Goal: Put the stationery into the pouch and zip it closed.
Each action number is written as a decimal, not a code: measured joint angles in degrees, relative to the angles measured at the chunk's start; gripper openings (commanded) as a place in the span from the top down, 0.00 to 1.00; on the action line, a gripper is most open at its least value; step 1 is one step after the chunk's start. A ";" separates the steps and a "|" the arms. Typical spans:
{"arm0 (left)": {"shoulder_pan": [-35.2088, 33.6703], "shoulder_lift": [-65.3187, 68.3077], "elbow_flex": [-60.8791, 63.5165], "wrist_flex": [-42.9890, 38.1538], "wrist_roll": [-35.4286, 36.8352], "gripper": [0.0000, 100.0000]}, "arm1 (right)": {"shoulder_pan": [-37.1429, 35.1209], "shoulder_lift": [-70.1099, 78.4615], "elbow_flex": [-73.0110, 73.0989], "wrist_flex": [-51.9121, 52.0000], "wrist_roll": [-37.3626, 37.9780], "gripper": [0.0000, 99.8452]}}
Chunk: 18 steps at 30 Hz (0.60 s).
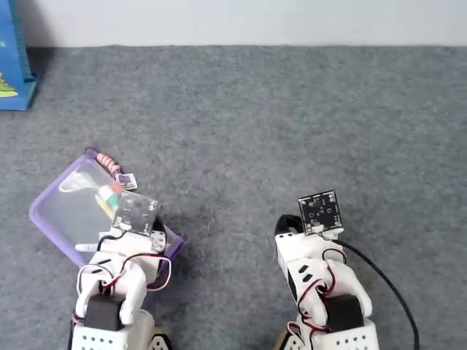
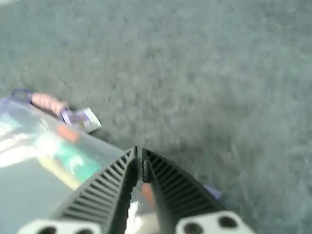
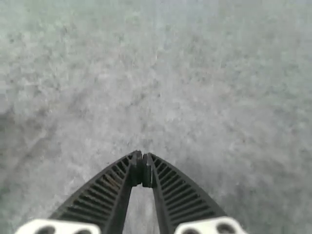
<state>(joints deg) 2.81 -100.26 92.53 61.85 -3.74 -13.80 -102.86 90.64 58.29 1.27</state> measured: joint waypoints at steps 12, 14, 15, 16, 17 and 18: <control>0.00 0.18 4.75 0.00 -0.18 0.99 | -0.18 0.00 4.75 2.46 0.09 0.99; 0.09 -0.09 4.75 2.29 -0.18 0.99 | -0.18 0.00 4.75 4.22 0.09 0.99; 0.09 -0.35 4.75 3.16 -0.26 0.99 | -0.18 0.00 4.75 5.10 0.09 0.99; 0.09 -0.44 4.75 3.60 -0.26 0.99 | -0.18 0.00 4.75 5.98 0.09 0.99; 0.09 -0.53 4.75 3.87 -0.26 0.99 | -0.18 0.00 4.75 6.77 0.09 0.99; 0.09 -0.53 4.75 3.87 -0.26 0.99 | -0.18 0.00 4.75 7.74 0.09 0.99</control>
<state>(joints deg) 2.90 -100.79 97.27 65.71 -4.00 -13.98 -102.86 95.38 66.02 1.36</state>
